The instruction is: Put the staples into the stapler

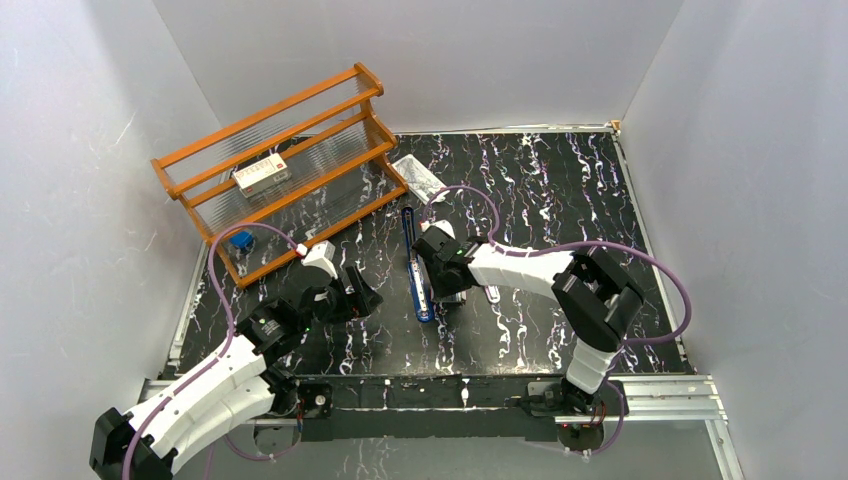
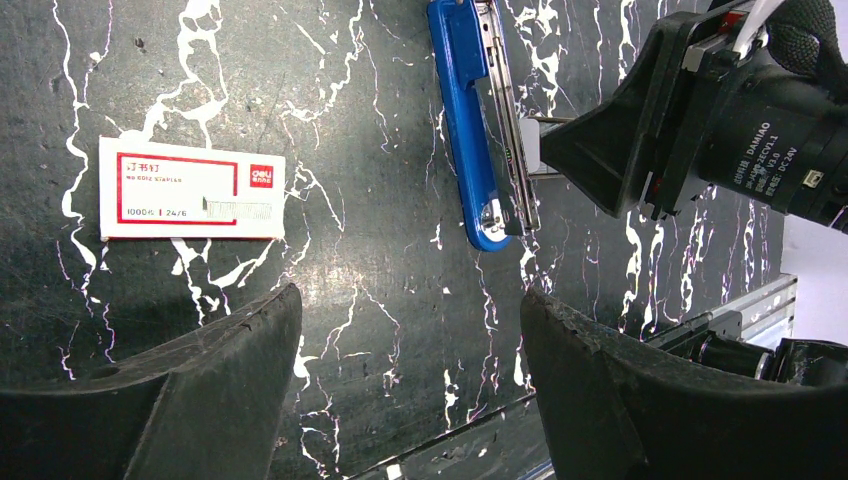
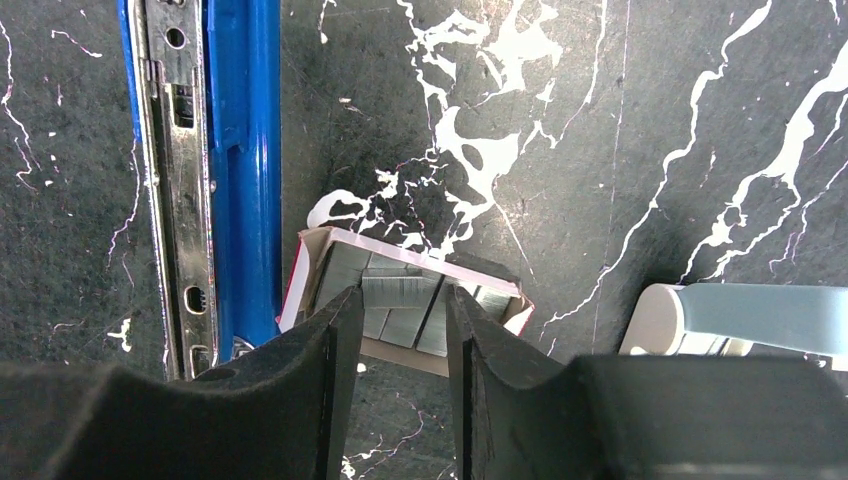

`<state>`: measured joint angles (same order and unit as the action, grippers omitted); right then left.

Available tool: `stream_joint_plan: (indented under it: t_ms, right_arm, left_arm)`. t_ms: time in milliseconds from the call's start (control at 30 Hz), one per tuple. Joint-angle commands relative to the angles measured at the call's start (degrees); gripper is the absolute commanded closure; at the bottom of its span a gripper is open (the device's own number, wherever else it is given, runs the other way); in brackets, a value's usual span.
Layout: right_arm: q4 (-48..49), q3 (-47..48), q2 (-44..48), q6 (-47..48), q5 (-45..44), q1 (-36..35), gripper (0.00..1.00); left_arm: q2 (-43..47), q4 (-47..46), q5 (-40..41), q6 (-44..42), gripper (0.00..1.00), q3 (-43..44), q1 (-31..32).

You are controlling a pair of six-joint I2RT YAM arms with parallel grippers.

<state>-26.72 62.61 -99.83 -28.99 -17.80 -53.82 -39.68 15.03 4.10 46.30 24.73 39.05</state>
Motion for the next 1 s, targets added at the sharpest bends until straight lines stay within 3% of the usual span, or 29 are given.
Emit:
stream_joint_plan:
  t_ms: [0,300,667,967]
  right_arm:
    - [1.31,2.21,-0.3,0.25,-0.39,-0.32,0.56]
    - [1.68,2.81,-1.01,0.67,-1.37,-1.26,0.57]
    - [0.44,2.98,-1.15,-1.0,-4.3,-1.81,0.65]
    - [0.16,1.46,3.01,-3.19,-3.94,-2.05,0.68]
  left_arm:
    - [0.57,0.79,1.49,-0.64,0.23,-0.39,-0.27]
    - [0.83,1.01,1.5,-0.6,0.23,-0.47,-0.29]
    - [1.0,1.27,1.6,-0.63,0.23,-0.43,-0.22]
    - [0.68,1.09,1.35,-0.64,0.23,-0.41,-0.26]
